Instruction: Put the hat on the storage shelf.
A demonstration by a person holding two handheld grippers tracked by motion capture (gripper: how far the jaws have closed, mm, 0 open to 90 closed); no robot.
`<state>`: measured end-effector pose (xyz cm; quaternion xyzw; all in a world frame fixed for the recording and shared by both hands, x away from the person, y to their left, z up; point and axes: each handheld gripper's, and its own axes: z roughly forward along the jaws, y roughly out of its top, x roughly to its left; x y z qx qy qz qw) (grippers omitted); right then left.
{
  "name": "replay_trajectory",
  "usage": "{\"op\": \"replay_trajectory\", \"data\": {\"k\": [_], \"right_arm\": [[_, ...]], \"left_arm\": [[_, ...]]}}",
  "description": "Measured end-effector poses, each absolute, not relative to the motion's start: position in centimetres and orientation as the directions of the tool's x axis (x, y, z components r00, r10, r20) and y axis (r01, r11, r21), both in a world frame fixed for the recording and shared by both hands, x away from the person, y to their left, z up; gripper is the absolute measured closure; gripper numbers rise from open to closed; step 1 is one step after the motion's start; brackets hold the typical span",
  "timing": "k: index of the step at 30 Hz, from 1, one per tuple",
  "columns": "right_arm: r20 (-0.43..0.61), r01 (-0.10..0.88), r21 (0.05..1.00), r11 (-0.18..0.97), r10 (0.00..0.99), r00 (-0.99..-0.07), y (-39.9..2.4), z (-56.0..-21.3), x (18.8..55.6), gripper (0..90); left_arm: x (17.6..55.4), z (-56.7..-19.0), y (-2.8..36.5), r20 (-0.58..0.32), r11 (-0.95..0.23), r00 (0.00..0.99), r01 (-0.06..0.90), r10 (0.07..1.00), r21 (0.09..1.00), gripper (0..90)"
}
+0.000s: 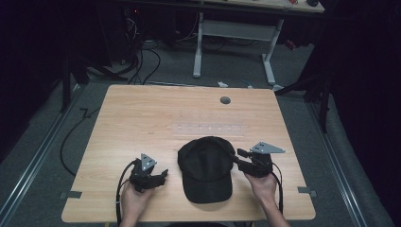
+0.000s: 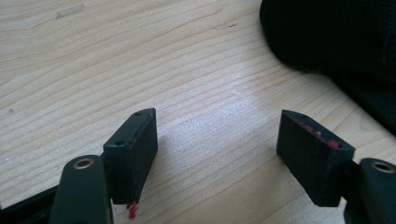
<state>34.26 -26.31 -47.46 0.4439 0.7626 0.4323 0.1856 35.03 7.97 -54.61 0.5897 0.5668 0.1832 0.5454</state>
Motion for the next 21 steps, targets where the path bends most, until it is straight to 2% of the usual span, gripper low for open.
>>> {"op": "replay_trajectory", "data": {"k": [4,21], "right_arm": [[0.064,0.507,0.824,0.252,0.849,-0.525,-25.6,-47.5,34.7,58.9],[0.089,0.539,0.797,0.271,0.831,-0.549,-24.3,-47.9,36.5,61.4]], "left_arm": [[35.0,-54.6,8.0,-0.402,0.237,0.290,0.469,0.869,0.851,29.3],[35.0,-54.6,8.0,-0.402,0.237,0.291,0.469,0.868,0.851,29.2]]}}
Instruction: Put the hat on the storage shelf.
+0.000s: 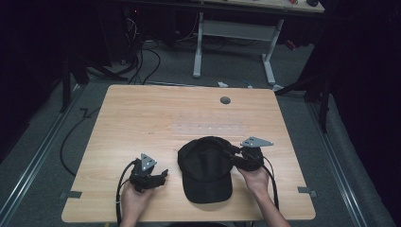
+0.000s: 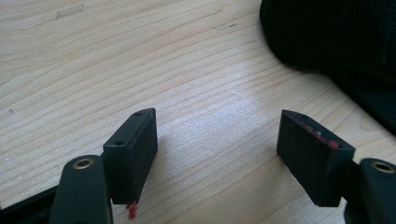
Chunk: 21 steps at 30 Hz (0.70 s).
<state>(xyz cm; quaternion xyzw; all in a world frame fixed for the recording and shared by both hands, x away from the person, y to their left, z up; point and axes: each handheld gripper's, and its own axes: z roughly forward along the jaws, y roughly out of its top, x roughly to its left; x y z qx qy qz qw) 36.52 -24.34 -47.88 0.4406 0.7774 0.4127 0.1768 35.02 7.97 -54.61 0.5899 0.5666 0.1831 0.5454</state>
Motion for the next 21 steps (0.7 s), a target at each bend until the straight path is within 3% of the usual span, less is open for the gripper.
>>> {"op": "replay_trajectory", "data": {"k": [21], "right_arm": [[0.120,0.572,0.770,0.282,0.817,-0.563,-23.75,-48.07,37.60,73.7]], "left_arm": [[35.02,-54.61,7.97,-0.402,0.237,0.291,0.469,0.868,0.851,29.2]]}}
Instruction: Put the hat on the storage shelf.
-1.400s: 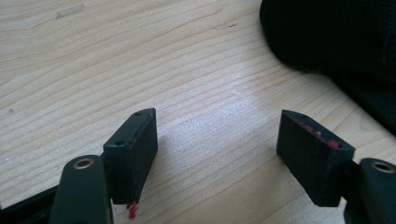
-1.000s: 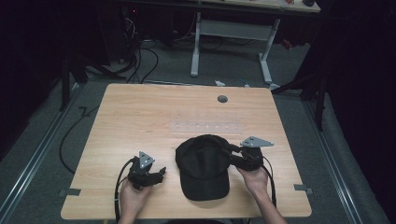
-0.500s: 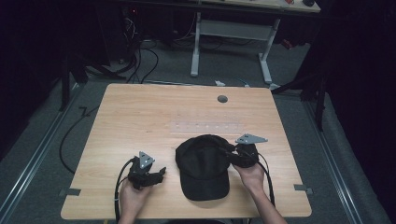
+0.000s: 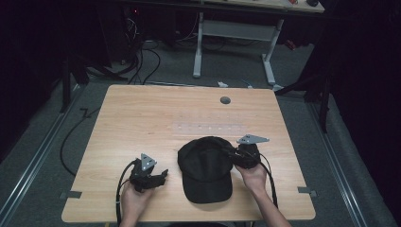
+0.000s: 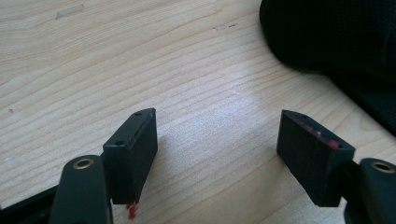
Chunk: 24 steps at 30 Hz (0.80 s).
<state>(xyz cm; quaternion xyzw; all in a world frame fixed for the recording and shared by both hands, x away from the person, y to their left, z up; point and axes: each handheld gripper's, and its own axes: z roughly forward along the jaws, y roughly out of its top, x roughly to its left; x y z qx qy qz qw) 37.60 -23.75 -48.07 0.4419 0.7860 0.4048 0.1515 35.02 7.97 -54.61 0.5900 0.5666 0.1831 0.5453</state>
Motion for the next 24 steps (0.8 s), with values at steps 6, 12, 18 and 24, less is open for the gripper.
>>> {"op": "replay_trajectory", "data": {"k": [6,12,18,24], "right_arm": [[0.111,0.575,0.765,0.291,0.820,-0.562,-23.67,-48.25,37.73,73.5],[0.116,0.580,0.763,0.286,0.822,-0.558,-23.56,-48.40,37.78,74.6],[0.090,0.563,0.770,0.301,0.822,-0.563,-23.40,-48.35,37.63,81.7],[0.108,0.563,0.773,0.293,0.814,-0.571,-23.60,-48.24,37.61,85.8]], "left_arm": [[35.02,-54.62,7.97,-0.402,0.237,0.291,0.469,0.868,0.851,29.2],[35.02,-54.61,7.98,-0.402,0.237,0.290,0.469,0.868,0.851,29.2],[35.02,-54.62,7.97,-0.401,0.236,0.291,0.468,0.869,0.851,29.2],[35.02,-54.62,7.97,-0.401,0.236,0.291,0.468,0.869,0.852,29.2]]}}
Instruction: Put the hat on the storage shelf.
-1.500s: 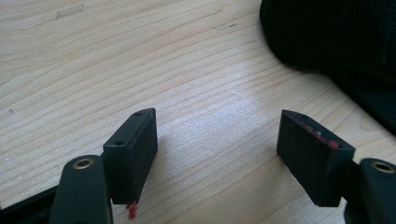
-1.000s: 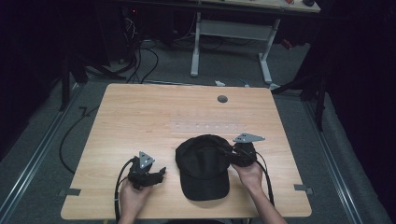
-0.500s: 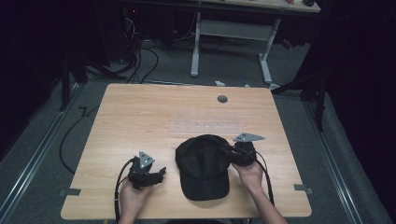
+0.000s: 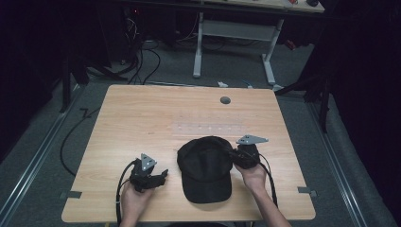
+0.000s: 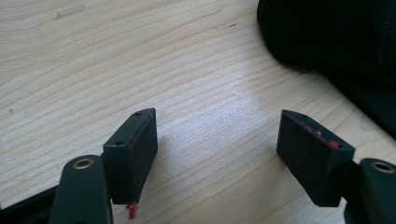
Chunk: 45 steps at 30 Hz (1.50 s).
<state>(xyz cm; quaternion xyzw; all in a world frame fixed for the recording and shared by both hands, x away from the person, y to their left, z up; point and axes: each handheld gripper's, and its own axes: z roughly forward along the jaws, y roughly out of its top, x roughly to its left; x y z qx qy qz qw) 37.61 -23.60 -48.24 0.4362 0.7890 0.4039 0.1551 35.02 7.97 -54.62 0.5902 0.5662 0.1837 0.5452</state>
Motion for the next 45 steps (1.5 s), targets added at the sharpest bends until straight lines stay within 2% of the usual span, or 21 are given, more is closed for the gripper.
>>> {"op": "replay_trajectory", "data": {"k": [23,45], "right_arm": [[0.134,0.486,0.835,0.256,0.763,-0.632,-24.5,-46.6,36.6,87.0],[0.111,0.407,0.877,0.254,0.717,-0.688,-25.2,-43.1,35.5,87.1]], "left_arm": [[35.0,-54.6,8.0,-0.402,0.237,0.290,0.469,0.869,0.851,29.2],[35.0,-54.6,7.9,-0.400,0.236,0.289,0.468,0.870,0.851,29.8]]}}
